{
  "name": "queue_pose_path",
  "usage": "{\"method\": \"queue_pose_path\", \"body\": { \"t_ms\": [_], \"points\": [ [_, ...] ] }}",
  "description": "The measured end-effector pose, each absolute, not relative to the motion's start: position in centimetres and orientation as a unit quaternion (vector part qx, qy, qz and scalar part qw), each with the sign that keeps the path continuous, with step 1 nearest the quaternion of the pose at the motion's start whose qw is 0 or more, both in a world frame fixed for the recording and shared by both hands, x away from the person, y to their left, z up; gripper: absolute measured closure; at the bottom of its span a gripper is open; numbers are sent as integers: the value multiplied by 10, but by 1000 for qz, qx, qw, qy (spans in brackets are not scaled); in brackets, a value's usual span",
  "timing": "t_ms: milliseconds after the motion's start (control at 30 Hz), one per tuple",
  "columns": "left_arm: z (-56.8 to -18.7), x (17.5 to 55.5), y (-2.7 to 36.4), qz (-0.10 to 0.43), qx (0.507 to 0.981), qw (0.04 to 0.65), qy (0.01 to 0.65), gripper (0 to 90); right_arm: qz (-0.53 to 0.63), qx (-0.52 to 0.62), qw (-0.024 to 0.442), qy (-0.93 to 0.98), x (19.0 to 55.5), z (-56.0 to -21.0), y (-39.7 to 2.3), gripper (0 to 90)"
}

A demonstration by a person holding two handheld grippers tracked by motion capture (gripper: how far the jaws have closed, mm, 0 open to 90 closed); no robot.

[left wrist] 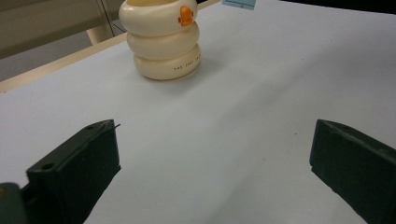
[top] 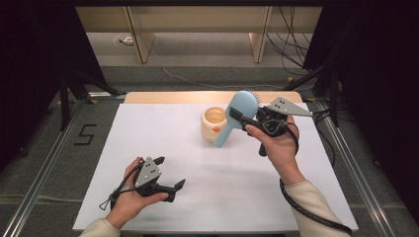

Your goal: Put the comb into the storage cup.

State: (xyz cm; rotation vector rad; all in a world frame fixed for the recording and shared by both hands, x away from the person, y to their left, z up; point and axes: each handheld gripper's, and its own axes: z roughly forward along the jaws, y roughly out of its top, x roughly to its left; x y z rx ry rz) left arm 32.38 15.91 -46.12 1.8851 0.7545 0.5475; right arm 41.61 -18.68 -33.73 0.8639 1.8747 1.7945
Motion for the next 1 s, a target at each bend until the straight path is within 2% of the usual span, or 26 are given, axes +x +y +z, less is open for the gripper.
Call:
{"method": "queue_pose_path", "body": {
  "t_ms": [1000],
  "points": [
    [-461,324,160,228,775,499,314,16,649,310,206,663,426,-332,-185,506]
  ]
}}
